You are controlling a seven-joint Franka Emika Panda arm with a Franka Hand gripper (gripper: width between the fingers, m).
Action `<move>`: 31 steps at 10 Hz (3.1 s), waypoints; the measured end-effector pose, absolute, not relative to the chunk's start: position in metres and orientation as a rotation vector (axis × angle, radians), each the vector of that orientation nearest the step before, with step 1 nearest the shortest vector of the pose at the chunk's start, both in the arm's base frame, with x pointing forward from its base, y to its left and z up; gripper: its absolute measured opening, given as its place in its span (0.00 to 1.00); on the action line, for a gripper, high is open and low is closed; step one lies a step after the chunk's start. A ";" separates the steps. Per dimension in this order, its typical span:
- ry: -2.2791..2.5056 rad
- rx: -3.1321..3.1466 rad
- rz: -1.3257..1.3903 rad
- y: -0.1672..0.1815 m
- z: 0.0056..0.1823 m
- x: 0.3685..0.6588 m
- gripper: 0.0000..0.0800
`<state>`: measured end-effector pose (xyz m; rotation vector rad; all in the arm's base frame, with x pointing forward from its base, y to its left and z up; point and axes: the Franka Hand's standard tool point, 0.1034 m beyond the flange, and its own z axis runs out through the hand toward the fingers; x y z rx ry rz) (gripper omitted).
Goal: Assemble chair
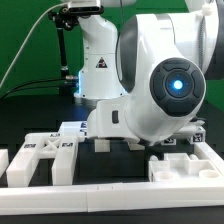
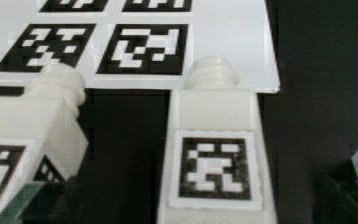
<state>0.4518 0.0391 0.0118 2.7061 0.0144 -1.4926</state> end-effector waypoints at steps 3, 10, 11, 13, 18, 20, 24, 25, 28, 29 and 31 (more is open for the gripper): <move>0.016 2.705 -1.493 0.039 0.012 0.452 0.80; 0.016 2.705 -1.493 0.039 0.011 0.452 0.36; 0.016 2.705 -1.493 0.039 0.011 0.452 0.36; 0.027 2.728 -1.518 0.041 0.031 0.464 0.36; 0.032 2.842 -1.375 0.041 0.086 0.504 0.36; -0.022 2.965 -1.089 0.050 0.093 0.518 0.36; -0.095 3.171 -0.645 0.093 0.156 0.585 0.36; -0.049 3.170 -0.532 0.085 0.145 0.580 0.36; -0.067 3.213 -0.168 0.086 0.140 0.586 0.36; 0.002 3.211 -0.013 0.086 0.128 0.588 0.36; 0.139 3.168 0.331 0.107 0.136 0.612 0.36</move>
Offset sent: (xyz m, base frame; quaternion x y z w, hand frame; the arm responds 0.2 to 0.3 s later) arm 0.0000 0.0000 0.0000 0.0000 0.0000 0.0000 1.0000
